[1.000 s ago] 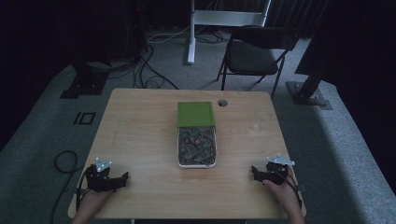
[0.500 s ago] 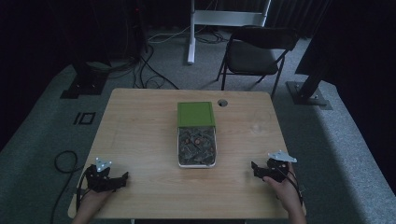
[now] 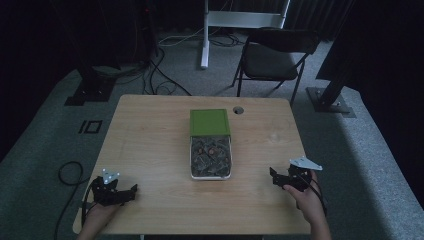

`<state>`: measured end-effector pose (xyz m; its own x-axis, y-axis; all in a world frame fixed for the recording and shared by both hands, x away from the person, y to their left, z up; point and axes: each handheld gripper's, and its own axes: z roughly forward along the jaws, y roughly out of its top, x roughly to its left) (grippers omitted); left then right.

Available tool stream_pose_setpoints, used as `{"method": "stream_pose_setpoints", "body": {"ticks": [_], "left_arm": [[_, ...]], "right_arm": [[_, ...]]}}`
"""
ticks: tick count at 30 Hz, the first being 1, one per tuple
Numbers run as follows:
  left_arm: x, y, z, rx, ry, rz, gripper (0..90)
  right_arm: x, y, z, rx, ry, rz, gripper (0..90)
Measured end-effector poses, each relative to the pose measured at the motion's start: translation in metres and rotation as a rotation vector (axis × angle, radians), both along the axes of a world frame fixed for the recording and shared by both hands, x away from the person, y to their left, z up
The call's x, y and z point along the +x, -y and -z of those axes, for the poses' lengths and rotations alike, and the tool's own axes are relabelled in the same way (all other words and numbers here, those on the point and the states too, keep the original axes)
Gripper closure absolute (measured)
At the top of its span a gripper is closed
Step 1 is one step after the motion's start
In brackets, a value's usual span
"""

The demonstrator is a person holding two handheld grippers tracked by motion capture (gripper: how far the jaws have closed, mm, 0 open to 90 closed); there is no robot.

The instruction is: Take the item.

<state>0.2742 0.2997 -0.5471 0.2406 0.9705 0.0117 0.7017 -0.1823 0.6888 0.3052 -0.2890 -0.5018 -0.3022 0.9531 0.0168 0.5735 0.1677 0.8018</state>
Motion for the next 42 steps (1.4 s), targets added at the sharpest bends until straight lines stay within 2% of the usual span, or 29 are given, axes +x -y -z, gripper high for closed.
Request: {"method": "stream_pose_setpoints", "body": {"ticks": [17, 42], "left_arm": [[0.000, 0.000, 0.000, -0.001, 0.000, 0.000, 2.1], [0.000, 0.000, 0.000, -0.002, 0.001, -0.002, 2.0]], "right_arm": [[0.000, -0.020, -0.027, 0.036, 0.070, -0.074, 13.0], [0.005, -0.062, -0.055, 0.060, 0.130, -0.201, 13.7]]}}
